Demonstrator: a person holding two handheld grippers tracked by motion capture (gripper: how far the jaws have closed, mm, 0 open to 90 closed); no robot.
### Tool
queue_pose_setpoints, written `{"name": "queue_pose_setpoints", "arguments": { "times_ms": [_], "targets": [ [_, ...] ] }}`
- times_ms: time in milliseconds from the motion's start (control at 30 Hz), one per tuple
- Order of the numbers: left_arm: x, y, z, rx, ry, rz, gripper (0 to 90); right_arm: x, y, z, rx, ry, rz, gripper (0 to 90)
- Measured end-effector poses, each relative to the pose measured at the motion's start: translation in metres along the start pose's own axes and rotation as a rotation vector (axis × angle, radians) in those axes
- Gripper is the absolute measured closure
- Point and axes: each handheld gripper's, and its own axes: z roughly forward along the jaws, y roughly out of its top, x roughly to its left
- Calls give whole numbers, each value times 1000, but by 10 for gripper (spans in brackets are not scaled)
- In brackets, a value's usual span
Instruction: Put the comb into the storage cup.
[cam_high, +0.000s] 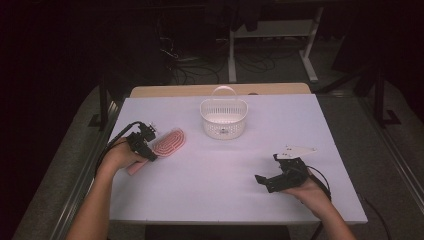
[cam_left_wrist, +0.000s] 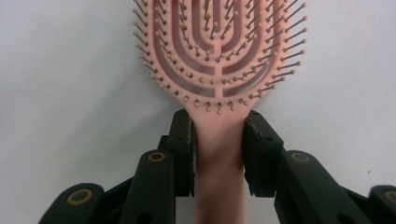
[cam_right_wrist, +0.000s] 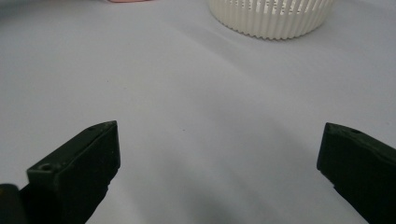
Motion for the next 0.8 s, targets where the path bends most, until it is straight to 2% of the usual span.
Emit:
{"name": "queue_pose_setpoints", "arguments": {
  "times_ms": [567,800],
  "targets": [
    [1,-5,-2,-21,-12,-13,705,-1,0,0,2,2,4,0],
    [4,-11,-13,-88,-22,-37,706,-1,0,0,2,2,4,0]
  ]
}}
